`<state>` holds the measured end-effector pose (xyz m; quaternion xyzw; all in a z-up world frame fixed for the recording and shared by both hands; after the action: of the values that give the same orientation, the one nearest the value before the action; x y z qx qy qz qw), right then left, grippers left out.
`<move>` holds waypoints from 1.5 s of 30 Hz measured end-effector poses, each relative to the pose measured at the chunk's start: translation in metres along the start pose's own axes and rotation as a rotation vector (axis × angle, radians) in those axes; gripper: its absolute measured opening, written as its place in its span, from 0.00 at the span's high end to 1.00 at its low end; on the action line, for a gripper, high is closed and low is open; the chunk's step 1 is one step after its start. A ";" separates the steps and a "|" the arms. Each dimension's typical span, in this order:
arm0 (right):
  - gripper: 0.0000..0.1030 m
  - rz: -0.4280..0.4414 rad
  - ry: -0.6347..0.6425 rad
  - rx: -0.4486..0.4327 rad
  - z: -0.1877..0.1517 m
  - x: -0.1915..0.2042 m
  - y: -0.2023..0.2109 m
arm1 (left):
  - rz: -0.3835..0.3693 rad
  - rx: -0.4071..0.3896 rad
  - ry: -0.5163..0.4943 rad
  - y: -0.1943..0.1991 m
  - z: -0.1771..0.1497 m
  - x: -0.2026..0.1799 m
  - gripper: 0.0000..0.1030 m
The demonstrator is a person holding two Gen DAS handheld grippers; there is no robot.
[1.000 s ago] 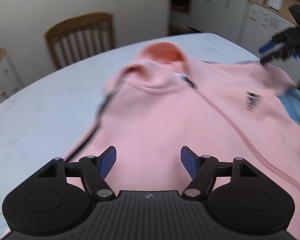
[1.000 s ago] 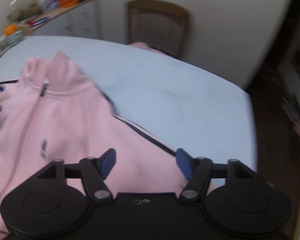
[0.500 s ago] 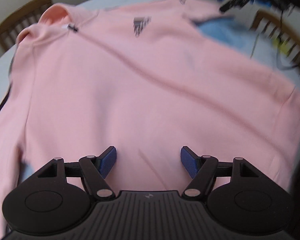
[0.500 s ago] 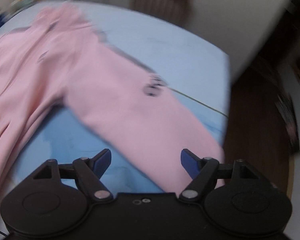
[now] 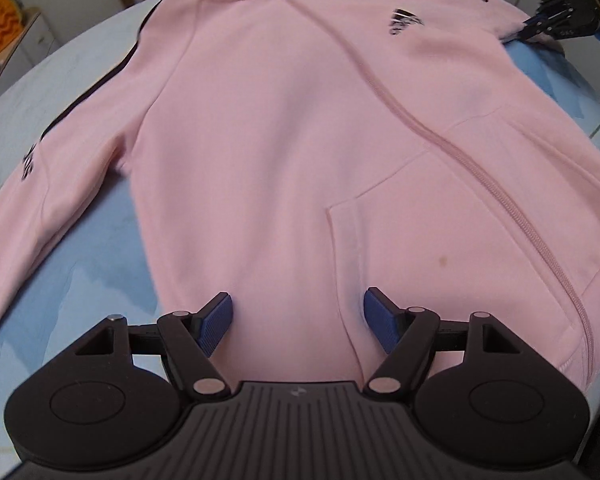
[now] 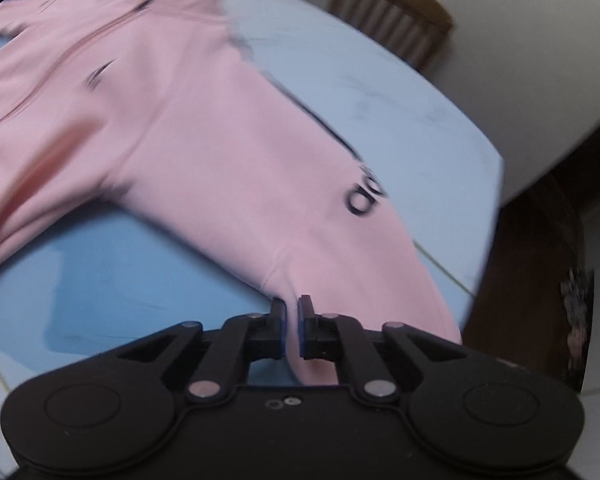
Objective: Fold clothes
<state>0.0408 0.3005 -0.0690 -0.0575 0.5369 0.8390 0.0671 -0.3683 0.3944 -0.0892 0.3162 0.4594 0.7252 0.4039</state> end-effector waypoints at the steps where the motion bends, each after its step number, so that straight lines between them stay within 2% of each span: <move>1: 0.00 0.006 -0.023 0.001 0.000 -0.007 0.000 | 0.003 0.004 -0.004 0.001 -0.001 0.000 0.29; 5: 0.00 0.023 -0.016 -0.004 -0.003 0.000 0.000 | 0.013 0.022 -0.020 0.006 -0.004 -0.001 0.29; 7: 0.00 0.050 -0.067 -0.015 -0.005 -0.009 0.012 | 0.018 0.031 -0.028 0.009 -0.006 -0.002 0.30; 9: 0.00 0.033 -0.137 -0.052 -0.014 -0.031 0.032 | 0.018 0.040 -0.039 0.011 -0.007 -0.003 0.31; 12: 0.00 -0.017 -0.259 -0.095 -0.028 -0.071 0.056 | -0.038 0.044 -0.088 0.018 -0.008 -0.018 0.31; 14: 0.00 -0.048 -0.332 -0.082 -0.038 -0.096 0.059 | -0.077 0.053 -0.079 0.021 -0.011 -0.026 0.29; 18: 0.00 -0.037 -0.527 -0.065 -0.060 -0.138 0.044 | -0.118 0.075 -0.018 0.022 -0.018 -0.029 0.26; 21: 0.00 0.024 -0.686 -0.043 -0.078 -0.152 0.024 | -0.142 0.084 0.069 0.019 -0.021 -0.029 0.21; 27: 0.00 0.111 -0.745 0.009 -0.080 -0.141 -0.004 | -0.140 0.110 0.095 0.011 -0.026 -0.033 0.17; 29: 0.00 0.119 -0.727 0.018 -0.076 -0.133 -0.010 | -0.136 0.116 0.096 0.009 -0.026 -0.033 0.14; 32: 0.00 0.059 -0.699 -0.017 -0.066 -0.116 -0.007 | -0.130 0.121 0.084 0.008 -0.026 -0.034 0.11; 36: 0.00 -0.115 -0.511 -0.022 -0.053 -0.099 0.006 | -0.124 0.120 0.062 0.007 -0.027 -0.035 0.09; 39: 0.00 -0.170 -0.389 -0.054 -0.031 -0.080 0.018 | -0.126 0.115 0.061 0.008 -0.029 -0.034 0.09; 42: 0.00 -0.158 -0.273 -0.124 -0.001 -0.048 0.032 | -0.124 0.113 0.057 0.008 -0.030 -0.034 0.09; 45: 0.00 -0.094 -0.107 -0.181 0.028 0.003 0.033 | -0.121 0.112 0.051 0.009 -0.031 -0.035 0.08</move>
<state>0.0314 0.3120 -0.0282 -0.0434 0.4514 0.8819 0.1293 -0.3801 0.3489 -0.0960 0.2912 0.5276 0.6806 0.4167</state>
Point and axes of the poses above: each gripper's, at about its wrist camera, not at the fingertips, and y roughly against the way its jaws point, x to its left, z to its top, the point moved 3 cm from there along -y, roughly the way its jaws point, and after that the axes turned 2 degrees about -y, right-handed, at the moved point
